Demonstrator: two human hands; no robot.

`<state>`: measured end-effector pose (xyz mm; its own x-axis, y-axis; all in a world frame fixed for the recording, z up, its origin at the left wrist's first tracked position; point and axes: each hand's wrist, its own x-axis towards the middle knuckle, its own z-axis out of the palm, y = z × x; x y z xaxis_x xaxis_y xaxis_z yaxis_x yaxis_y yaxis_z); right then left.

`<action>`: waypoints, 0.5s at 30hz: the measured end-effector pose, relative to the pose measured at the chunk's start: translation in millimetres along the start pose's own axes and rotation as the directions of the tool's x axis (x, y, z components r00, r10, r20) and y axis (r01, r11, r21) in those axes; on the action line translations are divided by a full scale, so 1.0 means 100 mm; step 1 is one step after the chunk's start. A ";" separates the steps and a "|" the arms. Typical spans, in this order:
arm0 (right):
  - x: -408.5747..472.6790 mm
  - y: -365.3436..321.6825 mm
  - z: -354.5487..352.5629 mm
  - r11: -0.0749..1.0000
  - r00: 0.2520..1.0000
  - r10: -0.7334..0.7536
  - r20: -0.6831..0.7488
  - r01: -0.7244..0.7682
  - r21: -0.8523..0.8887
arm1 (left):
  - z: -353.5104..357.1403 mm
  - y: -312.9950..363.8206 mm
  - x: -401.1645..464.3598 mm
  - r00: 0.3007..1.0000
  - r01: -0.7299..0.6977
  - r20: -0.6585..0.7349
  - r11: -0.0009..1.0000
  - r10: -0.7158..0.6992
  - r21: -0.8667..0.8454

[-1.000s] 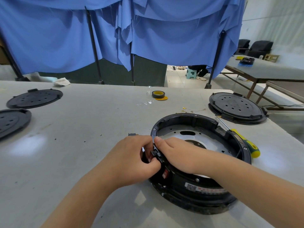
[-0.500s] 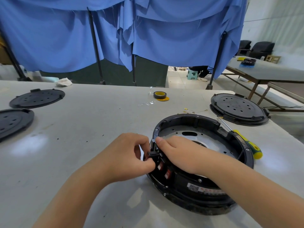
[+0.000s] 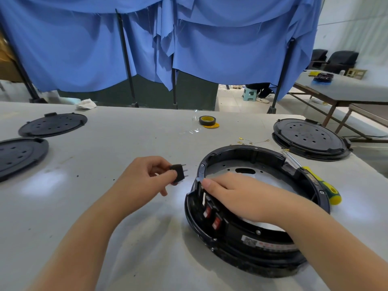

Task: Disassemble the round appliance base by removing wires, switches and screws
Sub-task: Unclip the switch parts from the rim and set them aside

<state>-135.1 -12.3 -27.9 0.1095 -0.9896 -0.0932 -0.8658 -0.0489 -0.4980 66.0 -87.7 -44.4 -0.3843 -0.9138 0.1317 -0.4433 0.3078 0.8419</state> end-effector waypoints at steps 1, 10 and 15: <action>0.00 0.01 -0.01 1.000 1.000 -0.002 0.004 0.002 0.003 | 0.01 -0.07 0.04 0.998 0.021 -0.052 0.999 -0.020 0.023; 0.03 0.07 -0.02 0.999 0.999 0.000 0.041 -0.002 0.049 | 0.16 -0.46 0.25 0.952 0.174 -0.281 0.970 -0.121 0.172; 0.03 0.07 -0.01 0.999 0.999 -0.002 0.042 0.000 0.050 | 0.20 -0.49 0.25 0.932 0.171 -0.353 0.957 -0.081 0.232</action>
<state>-141.8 -15.4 -30.6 0.1321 -0.9829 -0.1283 -0.8401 -0.0423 -0.5408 62.3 -120.2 -93.2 -0.0369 -0.9703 0.2391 -0.6783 0.2001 0.7070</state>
